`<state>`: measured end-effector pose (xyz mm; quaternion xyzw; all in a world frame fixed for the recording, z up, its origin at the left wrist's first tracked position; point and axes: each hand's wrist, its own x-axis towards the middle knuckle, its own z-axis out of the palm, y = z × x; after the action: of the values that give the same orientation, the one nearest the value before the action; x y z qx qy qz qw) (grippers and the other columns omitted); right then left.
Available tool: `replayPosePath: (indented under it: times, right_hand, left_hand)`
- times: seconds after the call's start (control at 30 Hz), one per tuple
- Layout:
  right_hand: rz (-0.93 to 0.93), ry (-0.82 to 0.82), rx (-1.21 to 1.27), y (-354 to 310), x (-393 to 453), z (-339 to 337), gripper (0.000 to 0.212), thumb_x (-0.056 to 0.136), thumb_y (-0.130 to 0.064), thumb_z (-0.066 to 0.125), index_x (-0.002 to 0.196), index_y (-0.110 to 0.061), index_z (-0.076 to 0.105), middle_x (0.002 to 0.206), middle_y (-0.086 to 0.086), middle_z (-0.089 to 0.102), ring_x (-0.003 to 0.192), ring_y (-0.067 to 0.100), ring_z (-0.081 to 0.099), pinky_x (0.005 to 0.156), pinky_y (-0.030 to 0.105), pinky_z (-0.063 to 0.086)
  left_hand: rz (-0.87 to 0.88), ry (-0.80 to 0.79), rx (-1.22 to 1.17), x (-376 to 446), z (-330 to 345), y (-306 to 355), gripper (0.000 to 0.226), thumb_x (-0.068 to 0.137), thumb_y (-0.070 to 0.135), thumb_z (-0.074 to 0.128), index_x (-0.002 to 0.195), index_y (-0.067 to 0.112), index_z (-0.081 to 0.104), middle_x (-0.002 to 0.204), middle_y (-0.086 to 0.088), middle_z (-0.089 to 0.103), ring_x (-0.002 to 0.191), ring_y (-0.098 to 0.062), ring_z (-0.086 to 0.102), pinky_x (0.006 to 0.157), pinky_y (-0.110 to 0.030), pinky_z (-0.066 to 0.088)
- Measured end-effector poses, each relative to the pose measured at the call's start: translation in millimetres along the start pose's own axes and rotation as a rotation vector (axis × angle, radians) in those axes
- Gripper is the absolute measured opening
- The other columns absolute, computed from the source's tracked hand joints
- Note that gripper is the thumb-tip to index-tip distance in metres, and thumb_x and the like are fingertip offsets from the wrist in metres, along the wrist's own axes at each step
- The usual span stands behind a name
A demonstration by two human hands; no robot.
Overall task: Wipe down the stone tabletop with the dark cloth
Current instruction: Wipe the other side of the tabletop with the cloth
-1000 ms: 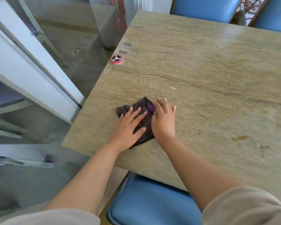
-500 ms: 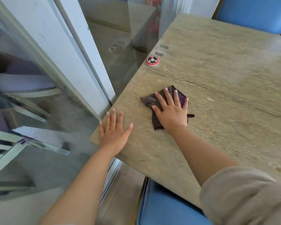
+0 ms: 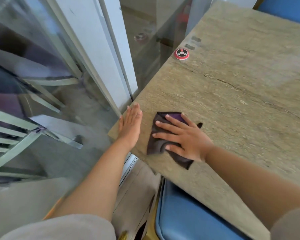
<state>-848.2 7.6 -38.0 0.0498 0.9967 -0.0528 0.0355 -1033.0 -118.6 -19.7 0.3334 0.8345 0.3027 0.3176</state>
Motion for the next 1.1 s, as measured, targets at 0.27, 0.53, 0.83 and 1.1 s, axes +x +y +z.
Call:
replayPosePath:
  times: [0.27,0.53,0.83,1.1]
  right_hand:
    - [0.429,0.049,0.03,-74,36,1,0.058,0.094,-0.063,0.017,0.149,-0.049,0.006,0.163,-0.005,0.003,0.148,0.034,-0.007,0.11,0.07,-0.002]
    - [0.096,0.009,-0.047,-20,-70,11,0.057,0.092,-0.069,0.017,0.146,-0.055,0.006,0.161,-0.012,0.008,0.149,0.031,0.0,0.114,0.065,0.006]
    - [0.945,0.036,0.105,-30,-80,5,0.069,0.088,-0.073,0.014,0.149,-0.046,-0.005,0.162,-0.003,-0.01,0.147,0.033,-0.016,0.111,0.066,-0.008]
    - [0.175,-0.054,-0.061,-25,-177,18,0.062,0.092,-0.071,0.022,0.149,-0.05,0.008,0.162,-0.01,0.004,0.149,0.029,-0.004,0.116,0.057,-0.001]
  left_hand:
    - [0.027,-0.031,-0.108,7,-1,-11,0.056,0.101,0.05,0.004,0.154,0.033,0.011,0.162,0.015,0.001,0.139,0.01,-0.013,0.115,-0.032,-0.022]
    - [0.08,-0.056,0.34,-17,41,35,0.054,0.1,0.055,0.012,0.152,0.04,0.013,0.163,0.012,-0.006,0.147,-0.021,-0.022,0.111,-0.052,-0.021]
    - [0.153,-0.202,0.598,-26,86,55,0.056,0.098,0.054,-0.001,0.151,0.04,-0.01,0.157,0.011,-0.03,0.141,-0.023,-0.034,0.112,-0.055,-0.022]
    - [0.205,-0.21,0.686,-31,108,84,0.066,0.092,0.064,-0.003,0.152,0.036,-0.006,0.159,0.01,-0.025,0.144,-0.02,-0.03,0.109,-0.067,-0.017]
